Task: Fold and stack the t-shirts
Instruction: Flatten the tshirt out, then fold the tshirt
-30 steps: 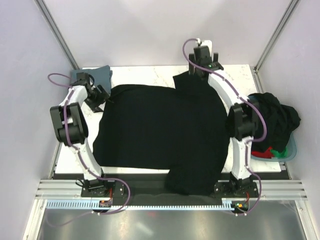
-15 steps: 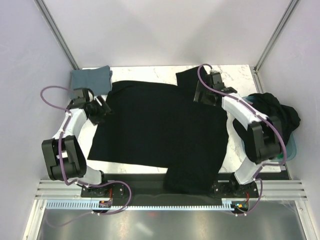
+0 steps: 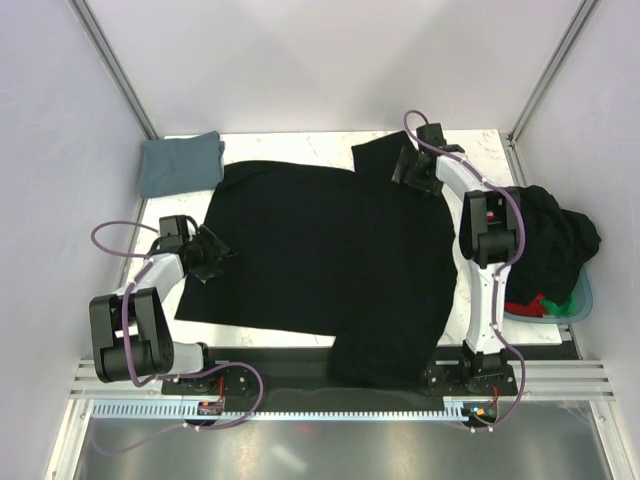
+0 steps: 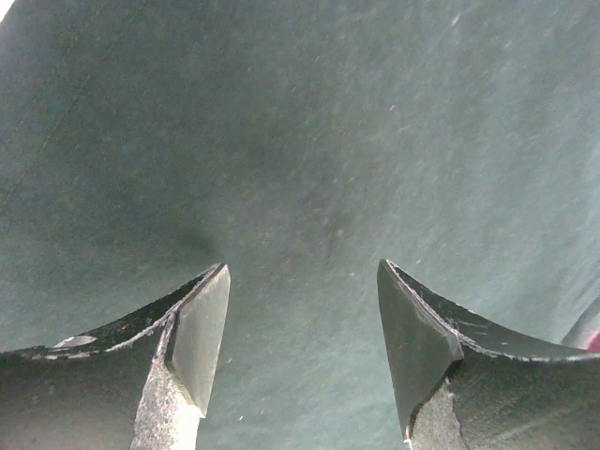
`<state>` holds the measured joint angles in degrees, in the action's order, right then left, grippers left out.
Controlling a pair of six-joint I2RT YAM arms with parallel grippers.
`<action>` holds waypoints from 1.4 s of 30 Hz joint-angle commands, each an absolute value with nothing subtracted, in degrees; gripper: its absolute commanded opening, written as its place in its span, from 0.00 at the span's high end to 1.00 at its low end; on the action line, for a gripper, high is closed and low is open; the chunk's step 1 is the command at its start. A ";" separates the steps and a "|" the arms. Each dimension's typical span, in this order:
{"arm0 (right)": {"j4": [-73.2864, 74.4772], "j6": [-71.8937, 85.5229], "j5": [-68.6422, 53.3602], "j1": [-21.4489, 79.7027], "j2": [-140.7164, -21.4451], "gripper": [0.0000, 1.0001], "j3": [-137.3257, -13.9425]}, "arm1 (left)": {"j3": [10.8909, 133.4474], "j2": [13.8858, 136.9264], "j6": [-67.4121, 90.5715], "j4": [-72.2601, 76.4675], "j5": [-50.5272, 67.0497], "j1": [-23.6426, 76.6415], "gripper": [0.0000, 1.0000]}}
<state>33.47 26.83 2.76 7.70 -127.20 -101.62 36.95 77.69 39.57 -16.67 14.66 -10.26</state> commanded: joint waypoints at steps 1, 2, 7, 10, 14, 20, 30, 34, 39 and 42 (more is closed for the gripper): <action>36.38 25.23 1.67 7.65 -135.58 0.02 -113.00 | 36.21 78.39 44.29 -8.54 13.36 -10.20 0.29; 36.56 25.14 1.41 7.65 -137.27 0.02 -115.46 | 36.21 79.01 45.25 -7.83 13.71 -10.20 0.29; 38.23 26.71 0.17 7.21 -149.38 0.02 -133.04 | 36.21 81.30 47.02 -4.84 14.59 -9.58 0.30; 36.22 27.95 -2.09 7.12 -154.93 0.02 -140.96 | 36.12 81.21 48.07 -4.13 14.85 -9.32 0.30; 24.72 30.14 -2.99 6.94 -156.97 0.02 -141.59 | 37.26 81.21 48.08 -3.25 15.03 -7.65 0.30; 12.31 31.29 -6.06 6.94 -153.65 0.02 -141.33 | 38.94 78.32 46.76 -6.41 13.37 -6.94 0.32; 14.50 30.58 -3.97 7.12 -127.12 0.02 -122.55 | 33.50 54.06 48.43 -23.72 -6.06 -7.12 0.35; 15.38 33.13 -0.35 7.82 -107.03 0.02 -102.79 | 29.28 51.51 50.88 -27.68 -6.60 -7.03 0.36; 17.93 39.19 0.09 9.58 -89.06 0.02 -74.92 | 23.30 50.00 53.61 -29.26 -3.34 -6.60 0.45; 18.80 41.04 -2.20 10.72 -77.13 0.02 -62.61 | 22.06 51.15 54.05 -32.15 -5.61 -4.93 0.50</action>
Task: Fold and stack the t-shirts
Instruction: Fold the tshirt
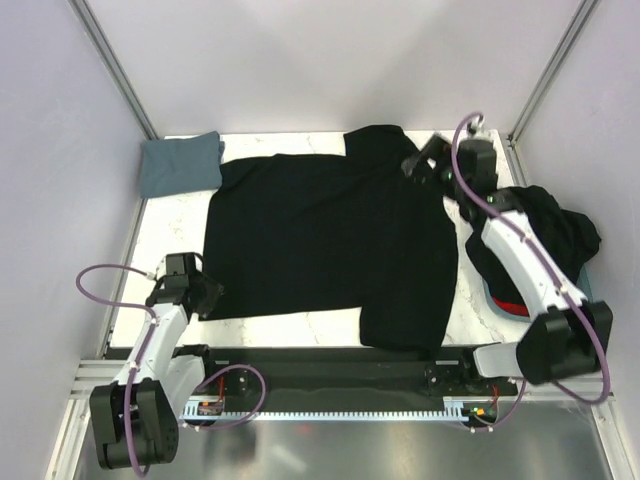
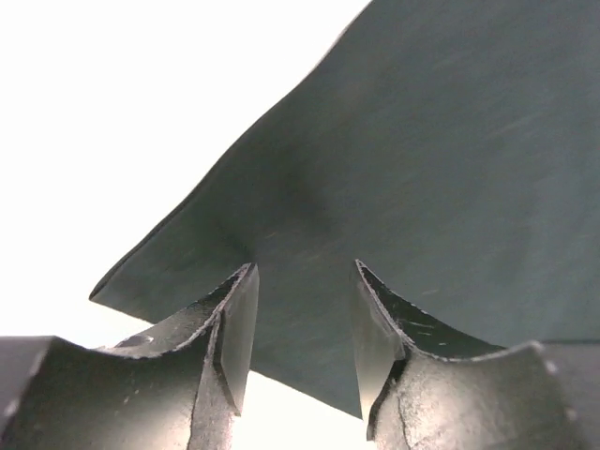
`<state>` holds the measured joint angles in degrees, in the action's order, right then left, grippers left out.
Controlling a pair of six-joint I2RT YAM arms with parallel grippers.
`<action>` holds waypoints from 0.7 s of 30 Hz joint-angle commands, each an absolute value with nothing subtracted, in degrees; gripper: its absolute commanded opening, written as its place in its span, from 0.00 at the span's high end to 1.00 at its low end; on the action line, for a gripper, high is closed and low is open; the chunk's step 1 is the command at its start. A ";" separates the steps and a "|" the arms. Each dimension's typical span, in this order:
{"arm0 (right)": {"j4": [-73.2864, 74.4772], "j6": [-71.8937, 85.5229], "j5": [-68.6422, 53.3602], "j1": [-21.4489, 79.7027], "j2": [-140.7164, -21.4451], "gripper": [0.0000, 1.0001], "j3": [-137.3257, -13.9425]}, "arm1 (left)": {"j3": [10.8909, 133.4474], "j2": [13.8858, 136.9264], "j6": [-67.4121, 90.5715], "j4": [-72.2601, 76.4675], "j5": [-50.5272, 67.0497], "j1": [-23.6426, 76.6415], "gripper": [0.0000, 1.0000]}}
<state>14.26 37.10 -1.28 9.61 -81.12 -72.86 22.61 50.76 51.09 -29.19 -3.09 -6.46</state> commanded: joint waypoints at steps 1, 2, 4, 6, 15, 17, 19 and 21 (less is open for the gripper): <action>19.50 41.39 -2.11 11.07 -75.17 0.02 -60.40 | 21.71 51.24 54.92 -32.69 -6.58 -4.23 0.49; 20.21 41.40 -1.85 12.03 -73.23 0.02 -56.90 | 21.27 50.98 55.28 -33.13 -7.46 -3.44 0.48; 24.33 41.31 -0.36 12.74 -69.18 0.02 -55.03 | 21.88 50.36 57.98 -35.32 -10.10 -0.71 0.43; 29.41 40.78 3.15 13.53 -66.55 0.02 -53.97 | 23.63 50.71 58.80 -36.91 -10.37 2.71 0.39; 36.12 40.16 3.96 13.80 -62.05 0.02 -51.33 | 29.97 50.89 62.84 -48.51 -14.33 7.91 0.10; 36.04 40.17 3.08 14.15 -62.31 0.02 -51.06 | 29.97 51.50 63.45 -48.43 -14.33 7.91 0.09; 36.30 39.90 2.99 14.33 -62.49 0.02 -51.15 | 29.27 52.47 65.38 -48.08 -14.59 7.91 0.09; 36.47 39.38 3.08 14.33 -62.67 0.02 -51.24 | 28.04 55.61 66.61 -46.42 -14.42 7.91 0.10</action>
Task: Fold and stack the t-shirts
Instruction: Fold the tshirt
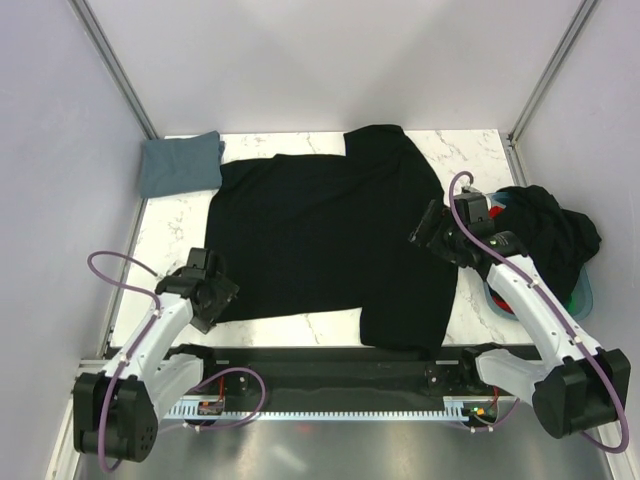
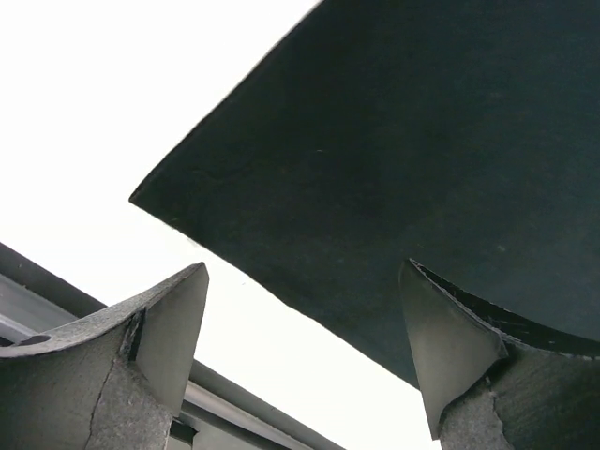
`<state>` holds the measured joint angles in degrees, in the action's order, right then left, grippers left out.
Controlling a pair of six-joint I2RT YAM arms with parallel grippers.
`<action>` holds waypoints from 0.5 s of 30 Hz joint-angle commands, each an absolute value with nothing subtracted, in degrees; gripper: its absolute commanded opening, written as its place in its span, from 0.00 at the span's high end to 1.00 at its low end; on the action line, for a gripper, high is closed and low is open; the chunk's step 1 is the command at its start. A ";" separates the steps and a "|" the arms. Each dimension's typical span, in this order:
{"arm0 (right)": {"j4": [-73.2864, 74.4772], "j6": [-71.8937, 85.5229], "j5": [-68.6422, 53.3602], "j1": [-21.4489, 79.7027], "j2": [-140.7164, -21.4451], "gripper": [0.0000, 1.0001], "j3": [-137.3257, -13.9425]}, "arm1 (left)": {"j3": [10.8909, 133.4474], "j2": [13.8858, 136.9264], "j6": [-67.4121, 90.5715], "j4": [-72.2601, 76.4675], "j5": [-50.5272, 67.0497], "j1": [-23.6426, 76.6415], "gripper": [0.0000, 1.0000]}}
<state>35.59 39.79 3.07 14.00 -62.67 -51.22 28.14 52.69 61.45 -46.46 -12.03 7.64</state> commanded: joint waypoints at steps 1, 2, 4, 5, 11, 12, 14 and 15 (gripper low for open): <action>36.56 39.11 2.99 14.33 -62.84 0.02 -51.15 | 27.60 56.77 67.58 -45.45 -13.98 7.91 0.11; 36.74 38.94 2.99 14.33 -62.93 0.02 -51.07 | 26.99 58.08 68.20 -44.40 -13.63 7.91 0.11; 37.18 38.50 2.81 14.41 -63.19 0.02 -50.98 | 27.60 60.46 68.73 -42.81 -13.54 7.91 0.16; 37.44 38.32 2.81 14.33 -63.37 0.02 -50.63 | 27.42 60.64 68.90 -41.76 -13.62 7.91 0.17; 43.85 41.83 7.12 16.07 -63.28 0.02 -49.14 | 27.86 61.08 68.91 -35.78 -14.68 7.91 0.28; 44.03 42.79 7.29 17.30 -63.28 0.02 -48.35 | 28.21 61.26 68.47 -35.51 -15.72 7.91 0.31; 43.33 46.64 8.69 23.25 -63.72 0.02 -45.89 | 29.35 61.70 68.12 -35.07 -17.57 7.82 0.35; 43.16 48.24 9.31 25.55 -64.85 0.02 -45.27 | 29.79 61.87 67.59 -34.89 -17.93 7.74 0.43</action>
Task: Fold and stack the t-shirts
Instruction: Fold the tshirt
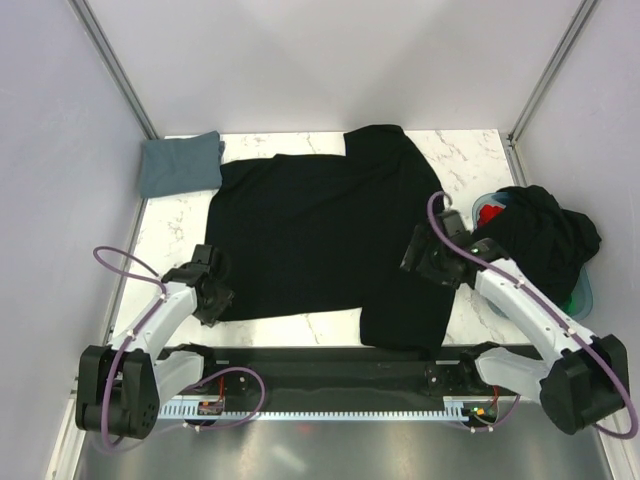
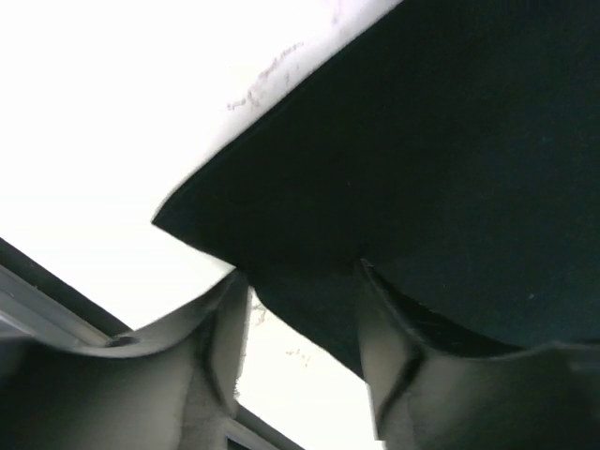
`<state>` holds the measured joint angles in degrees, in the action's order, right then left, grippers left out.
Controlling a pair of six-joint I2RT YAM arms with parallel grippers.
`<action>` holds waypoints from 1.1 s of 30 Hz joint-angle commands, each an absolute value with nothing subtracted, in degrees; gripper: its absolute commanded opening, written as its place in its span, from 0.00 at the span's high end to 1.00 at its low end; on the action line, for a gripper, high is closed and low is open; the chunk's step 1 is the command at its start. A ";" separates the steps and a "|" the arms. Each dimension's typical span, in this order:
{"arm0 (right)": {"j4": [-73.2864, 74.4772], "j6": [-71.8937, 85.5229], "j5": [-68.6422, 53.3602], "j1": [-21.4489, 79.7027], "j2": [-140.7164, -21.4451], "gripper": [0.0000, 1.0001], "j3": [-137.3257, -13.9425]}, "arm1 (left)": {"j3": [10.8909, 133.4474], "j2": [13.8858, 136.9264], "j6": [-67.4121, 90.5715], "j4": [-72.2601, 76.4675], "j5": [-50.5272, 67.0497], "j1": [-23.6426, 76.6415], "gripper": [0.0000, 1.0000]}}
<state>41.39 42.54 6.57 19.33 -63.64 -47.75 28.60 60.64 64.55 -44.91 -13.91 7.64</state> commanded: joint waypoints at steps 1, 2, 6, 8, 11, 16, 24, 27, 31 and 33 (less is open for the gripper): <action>43.24 49.82 10.36 27.66 -65.65 0.02 -44.74 | 30.23 61.96 67.33 -34.81 -18.19 7.73 0.48; 43.24 52.44 10.72 31.77 -66.44 0.02 -44.04 | 30.93 61.96 67.15 -34.54 -18.54 7.65 0.52; 43.24 58.35 15.37 40.07 -67.41 0.02 -42.72 | 31.99 61.26 66.19 -34.02 -18.63 6.59 0.93; 44.46 60.02 16.87 43.13 -67.59 0.02 -42.10 | 32.43 60.91 65.40 -33.49 -17.76 5.37 0.98; 46.92 62.57 19.15 48.06 -68.20 0.02 -41.75 | 32.43 60.12 63.46 -32.79 -16.79 3.61 0.98; 53.96 71.25 24.17 61.41 -71.89 0.02 -43.77 | 32.26 58.71 59.68 -31.38 -15.30 1.15 0.98; 50.64 80.51 21.71 72.51 -74.00 0.19 -35.78 | 29.89 56.96 56.26 -30.06 -12.48 -3.95 0.98; 48.34 81.30 23.99 72.51 -74.88 0.31 -33.84 | 29.36 56.87 55.38 -29.53 -11.25 -5.18 0.98; 47.46 81.47 27.24 72.42 -77.34 0.40 -34.28 | 28.92 56.43 54.76 -29.53 -10.20 -5.54 0.98; 46.50 81.04 28.04 72.42 -78.13 0.49 -34.63 | 28.65 55.90 54.58 -29.44 -9.67 -5.54 0.98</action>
